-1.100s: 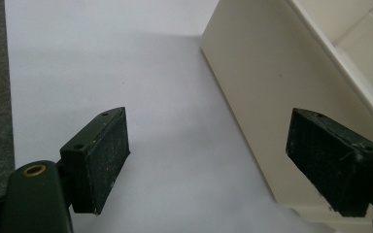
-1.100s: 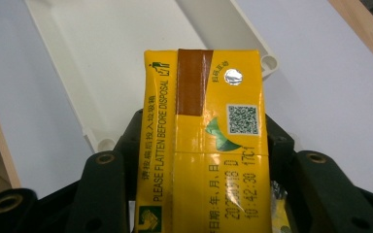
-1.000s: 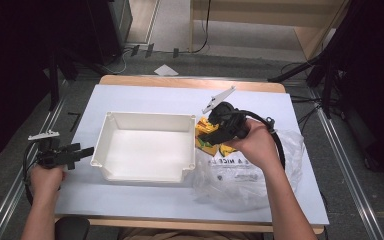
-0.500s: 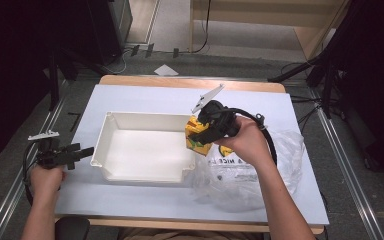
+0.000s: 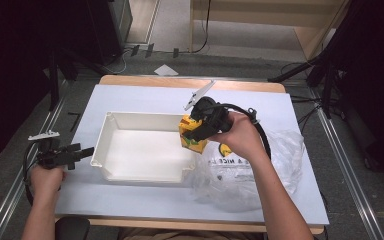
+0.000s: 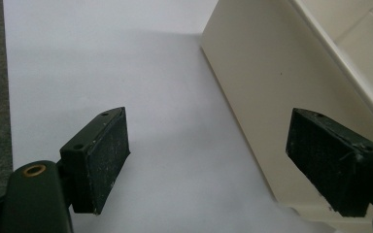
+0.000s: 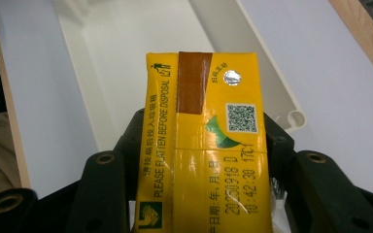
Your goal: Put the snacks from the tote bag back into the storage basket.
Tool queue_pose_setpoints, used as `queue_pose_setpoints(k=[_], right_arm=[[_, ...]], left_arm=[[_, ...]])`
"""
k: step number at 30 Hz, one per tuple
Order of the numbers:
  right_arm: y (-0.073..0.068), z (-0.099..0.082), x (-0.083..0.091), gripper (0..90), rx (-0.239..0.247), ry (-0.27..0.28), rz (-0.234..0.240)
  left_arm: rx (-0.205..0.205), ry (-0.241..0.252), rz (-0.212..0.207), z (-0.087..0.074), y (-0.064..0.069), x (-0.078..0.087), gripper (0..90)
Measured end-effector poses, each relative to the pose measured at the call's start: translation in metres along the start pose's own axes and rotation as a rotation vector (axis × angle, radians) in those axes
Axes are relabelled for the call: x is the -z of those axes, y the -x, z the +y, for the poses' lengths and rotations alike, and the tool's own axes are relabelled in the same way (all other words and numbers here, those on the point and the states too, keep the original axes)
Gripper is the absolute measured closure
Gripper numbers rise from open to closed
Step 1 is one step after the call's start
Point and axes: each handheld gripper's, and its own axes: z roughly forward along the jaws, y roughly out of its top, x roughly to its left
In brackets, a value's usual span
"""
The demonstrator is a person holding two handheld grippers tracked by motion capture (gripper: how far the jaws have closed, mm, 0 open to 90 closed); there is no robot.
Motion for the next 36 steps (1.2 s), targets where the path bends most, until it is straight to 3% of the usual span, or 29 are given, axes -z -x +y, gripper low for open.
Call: queue_pose_setpoints(k=[5,8,19,29,36], right_arm=[[0.001,0.006,0.000,52.6,0.017,0.006,0.008],[0.003,0.012,-0.002,52.5,0.052,0.016,0.021],[0.009,0.024,-0.011,52.6,0.066,0.020,0.051],[0.017,0.031,-0.030,52.6,0.098,0.028,0.075],[0.021,0.037,-0.042,52.7,0.087,0.013,0.073]], left_arm=[[-0.001,-0.001,0.000,0.000,0.000,0.000,16.8],[-0.001,-0.002,-0.001,0.000,0.000,0.000,16.8],[0.000,0.002,-0.003,0.000,0.000,0.000,16.8],[0.000,0.003,-0.003,0.000,-0.001,0.001,16.8],[0.001,0.005,-0.004,0.000,-0.001,0.001,16.8]])
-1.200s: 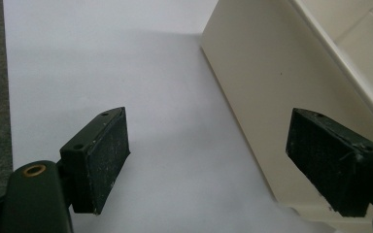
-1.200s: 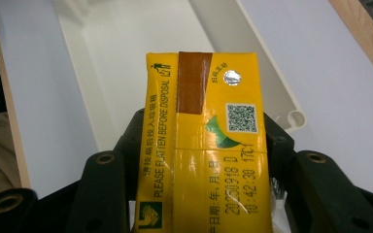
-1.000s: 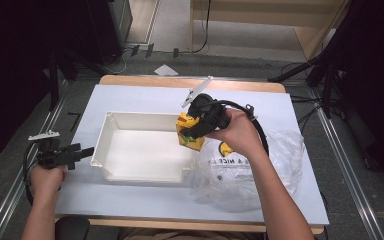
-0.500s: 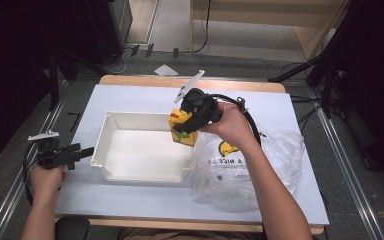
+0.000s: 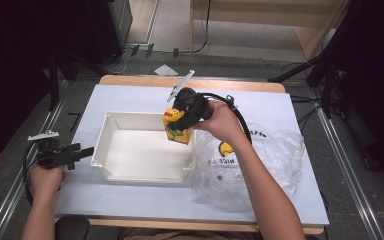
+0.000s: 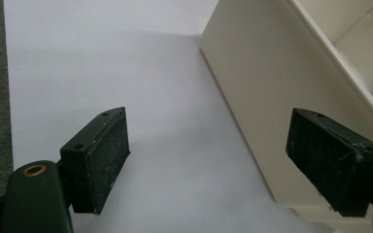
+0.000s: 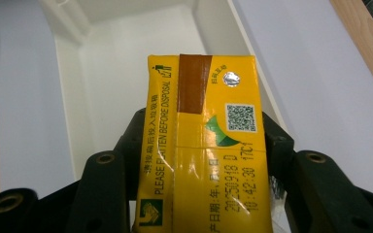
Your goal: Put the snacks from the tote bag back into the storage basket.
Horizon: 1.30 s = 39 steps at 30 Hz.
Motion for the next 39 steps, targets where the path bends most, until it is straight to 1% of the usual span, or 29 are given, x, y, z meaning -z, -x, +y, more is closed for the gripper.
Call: queue_pose_setpoints(k=[3,6,9,13,14,20,21,22,23,28,29,30,32,34,37,39], right_arm=[[0.003,0.002,-0.006,52.7,-0.011,-0.007,0.008],[0.007,0.003,-0.012,52.7,-0.011,-0.017,0.005],[0.009,0.003,-0.017,52.7,-0.024,-0.025,0.006],[0.013,0.002,-0.022,52.7,-0.021,-0.028,0.005],[0.014,0.002,-0.024,52.7,-0.017,-0.033,-0.002],[0.016,0.002,-0.032,52.6,-0.034,-0.041,0.006],[0.017,0.002,-0.035,52.6,-0.034,-0.034,0.007],[0.017,0.002,-0.037,52.6,-0.042,-0.044,0.010],[0.018,0.003,-0.039,52.6,-0.039,-0.045,0.011],[0.021,0.001,-0.049,52.6,-0.041,-0.059,-0.007],[0.021,0.000,-0.052,52.6,-0.046,-0.063,-0.004],[0.022,-0.001,-0.054,52.6,-0.041,-0.060,-0.009],[0.022,-0.002,-0.058,52.6,-0.061,-0.074,-0.011],[0.023,-0.004,-0.062,52.6,-0.052,-0.079,-0.021],[0.024,-0.006,-0.067,52.5,-0.065,-0.087,-0.022],[0.025,-0.007,-0.069,52.5,-0.062,-0.088,-0.026]], left_arm=[[0.000,0.000,0.000,0.000,0.000,0.000,16.8],[-0.002,-0.001,-0.001,0.000,0.000,0.000,16.8],[-0.001,-0.001,-0.001,0.000,0.000,0.000,16.8],[-0.002,-0.001,-0.002,0.000,0.000,0.000,16.8],[-0.001,0.000,-0.001,0.000,0.000,0.000,16.8],[-0.001,0.001,-0.002,0.000,0.000,0.000,16.8],[-0.001,0.001,-0.002,0.000,0.000,0.000,16.8],[0.000,0.002,-0.002,0.000,0.000,0.000,16.8],[-0.001,0.001,-0.002,0.000,0.000,0.000,16.8],[0.000,0.002,-0.003,0.000,0.000,0.001,16.8],[0.000,0.002,-0.003,0.000,0.000,0.001,16.8],[0.000,0.003,-0.004,0.000,0.000,0.000,16.8],[0.001,0.003,-0.004,0.000,0.000,0.000,16.8],[0.001,0.003,-0.004,0.000,-0.001,0.001,16.8],[0.001,0.003,-0.005,0.000,0.000,0.001,16.8],[0.001,0.004,-0.005,0.000,0.000,0.001,16.8]])
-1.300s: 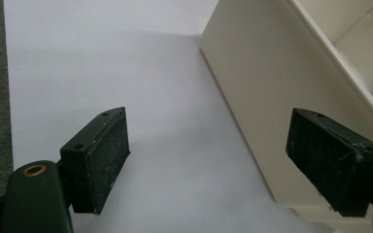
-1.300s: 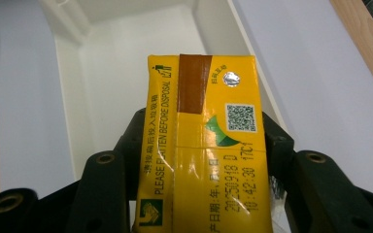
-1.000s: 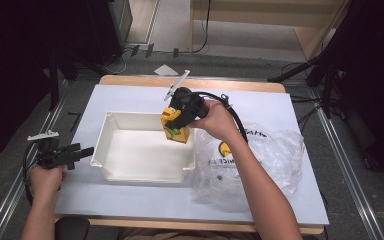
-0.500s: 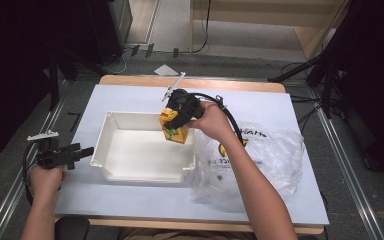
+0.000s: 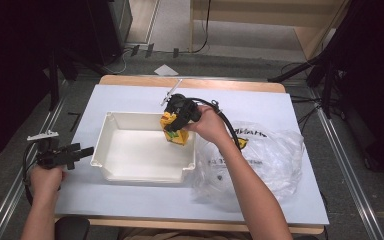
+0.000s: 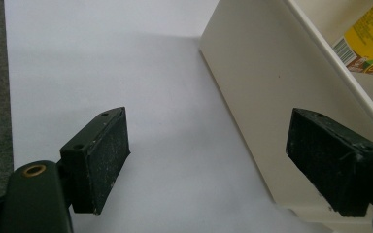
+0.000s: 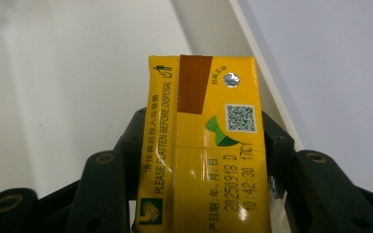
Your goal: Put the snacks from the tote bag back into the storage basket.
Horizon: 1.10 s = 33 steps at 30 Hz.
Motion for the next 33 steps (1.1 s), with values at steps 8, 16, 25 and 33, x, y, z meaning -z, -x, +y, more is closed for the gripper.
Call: queue_pose_setpoints(k=[8,16,25,33], right_arm=[[0.004,-0.004,-0.006,52.5,-0.002,0.002,-0.011],[0.006,-0.009,-0.012,52.3,-0.007,0.003,-0.006],[0.006,-0.017,-0.011,51.5,-0.007,0.011,-0.010],[0.011,-0.025,-0.011,51.5,0.001,0.031,-0.015]], left_arm=[[-0.001,-0.002,0.001,0.000,0.000,0.000,16.8],[-0.001,-0.001,0.001,0.000,0.000,0.000,16.8],[-0.005,-0.007,-0.002,0.000,0.001,-0.001,16.8],[-0.006,-0.008,-0.003,0.000,0.001,-0.001,16.8]])
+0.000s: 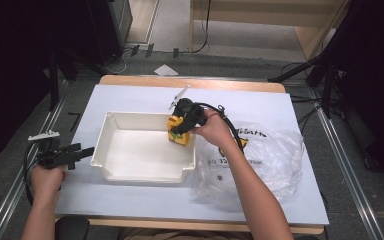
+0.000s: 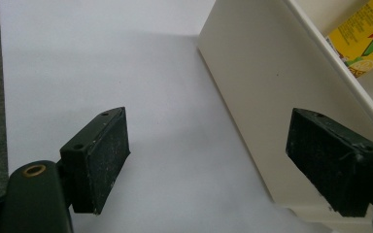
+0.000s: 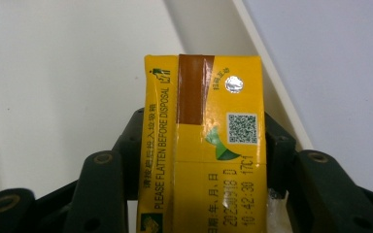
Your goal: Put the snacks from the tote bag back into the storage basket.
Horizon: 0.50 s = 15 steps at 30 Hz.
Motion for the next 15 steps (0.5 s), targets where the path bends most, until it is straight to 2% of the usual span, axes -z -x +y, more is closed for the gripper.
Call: queue_pose_setpoints(k=[9,15], right_arm=[[-0.001,0.001,0.001,49.0,-0.019,-0.014,0.005],[0.001,0.002,0.012,40.8,-0.051,0.018,0.034]], left_arm=[[-0.001,0.000,-0.001,0.000,0.000,0.000,16.8],[-0.001,-0.001,0.001,0.000,0.000,0.000,16.8]])
